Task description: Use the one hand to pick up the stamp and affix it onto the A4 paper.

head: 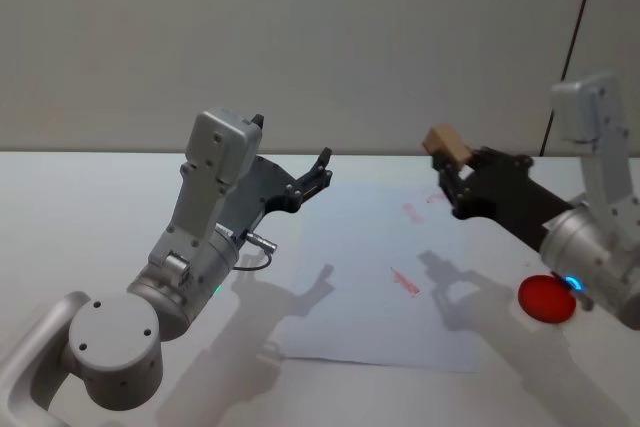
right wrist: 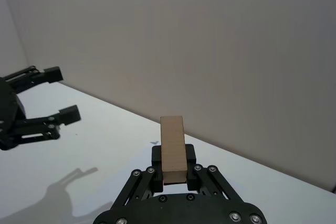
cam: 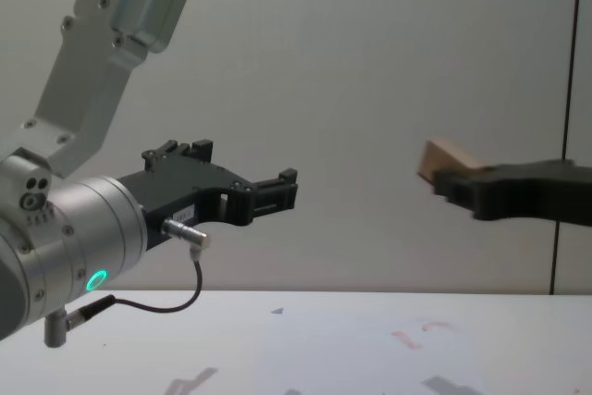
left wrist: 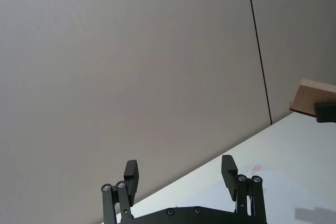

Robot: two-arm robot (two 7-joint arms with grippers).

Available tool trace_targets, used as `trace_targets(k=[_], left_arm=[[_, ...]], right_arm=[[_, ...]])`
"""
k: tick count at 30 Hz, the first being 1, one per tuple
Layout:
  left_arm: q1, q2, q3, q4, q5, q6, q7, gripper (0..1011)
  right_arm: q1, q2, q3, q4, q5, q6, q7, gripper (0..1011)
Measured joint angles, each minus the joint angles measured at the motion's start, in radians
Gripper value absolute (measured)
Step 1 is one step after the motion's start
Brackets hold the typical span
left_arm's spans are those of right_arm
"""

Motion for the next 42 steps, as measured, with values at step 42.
trace_targets(k=[42], left_arm=[[0.0,0.0,0.0,0.0,0.0,0.0,0.0,1003]], right_arm=[[-0.211,0.126,0.077,-0.126,0.046,0.132,-0.233,217]])
